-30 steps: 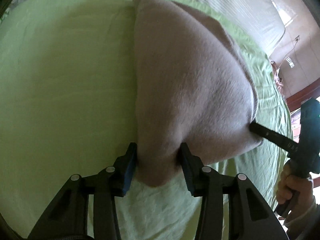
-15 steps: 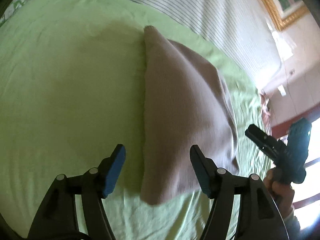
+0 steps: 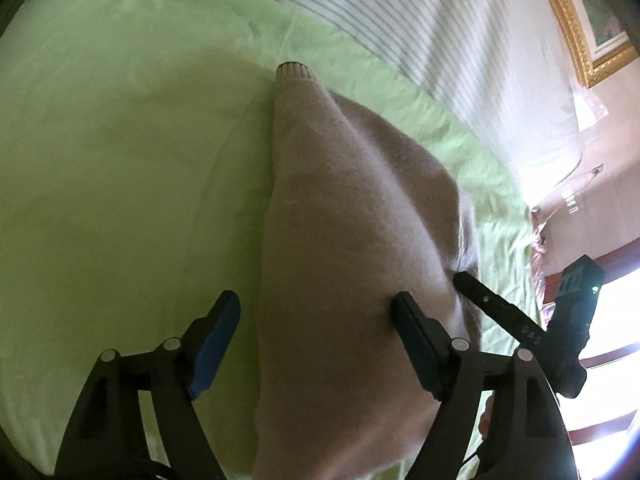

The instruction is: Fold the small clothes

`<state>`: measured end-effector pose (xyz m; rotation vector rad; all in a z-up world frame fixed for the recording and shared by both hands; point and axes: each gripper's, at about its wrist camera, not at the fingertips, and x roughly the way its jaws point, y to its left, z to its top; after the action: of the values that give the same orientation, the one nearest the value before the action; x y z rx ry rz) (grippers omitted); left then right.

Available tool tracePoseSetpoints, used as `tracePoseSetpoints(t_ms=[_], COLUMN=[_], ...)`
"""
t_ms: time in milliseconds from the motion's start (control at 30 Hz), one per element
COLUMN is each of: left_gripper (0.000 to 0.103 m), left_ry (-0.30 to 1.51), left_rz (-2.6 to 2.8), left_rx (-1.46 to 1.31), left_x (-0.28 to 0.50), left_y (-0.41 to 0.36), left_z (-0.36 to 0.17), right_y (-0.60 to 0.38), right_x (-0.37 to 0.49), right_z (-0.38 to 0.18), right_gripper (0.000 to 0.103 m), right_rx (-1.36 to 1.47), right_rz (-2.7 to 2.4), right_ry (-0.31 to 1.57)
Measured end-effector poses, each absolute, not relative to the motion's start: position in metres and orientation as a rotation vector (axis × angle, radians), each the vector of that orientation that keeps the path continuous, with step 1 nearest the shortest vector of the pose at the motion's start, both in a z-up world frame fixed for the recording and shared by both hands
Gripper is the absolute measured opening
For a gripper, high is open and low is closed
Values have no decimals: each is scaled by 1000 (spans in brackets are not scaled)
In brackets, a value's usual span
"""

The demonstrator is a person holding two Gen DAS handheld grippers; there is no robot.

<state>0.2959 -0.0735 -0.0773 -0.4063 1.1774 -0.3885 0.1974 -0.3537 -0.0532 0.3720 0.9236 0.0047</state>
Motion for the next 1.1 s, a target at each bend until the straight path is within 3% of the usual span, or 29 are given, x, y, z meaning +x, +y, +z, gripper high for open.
tracePoseSetpoints(t_ms=[167,400,500,567,667,700,767,867,1100], left_gripper=[91,93,85,66,62,60,49,43,41], left_ry=[1182,1193,1192,1191,1185,1179,1157,1116,1017], left_rz=[-388,-426,-460,-514,-510,-511,-525,-543,-529], left_rx=[-376,-402,-451,-503,-529,-533,-550,-569,-576], left_x=[302,305,308,309,307,306,301,292,267], left_y=[-72,-71,-71,-75,-76,-76,-71,-64,-20], left_z=[-98,-105,-107,-110,-110,-110,-104,-92,-59], right_y=[-372,-378,-379,-378,-373,-369,-368,-359,-326], right_x=[200,198,195,194,199,201,201,194,182], right_z=[-79,-78,-80,-83,-86,-86,-83,-70,-41], right_gripper=[57,57,59,59,57,54,34,29,27], right_rx=[448,501,522,519,517,518,539,517,515], right_rz=[1,40,64,73,121,131,153,161,237], right_ry=[949,952,956,962,1004,1016,1020,992,910])
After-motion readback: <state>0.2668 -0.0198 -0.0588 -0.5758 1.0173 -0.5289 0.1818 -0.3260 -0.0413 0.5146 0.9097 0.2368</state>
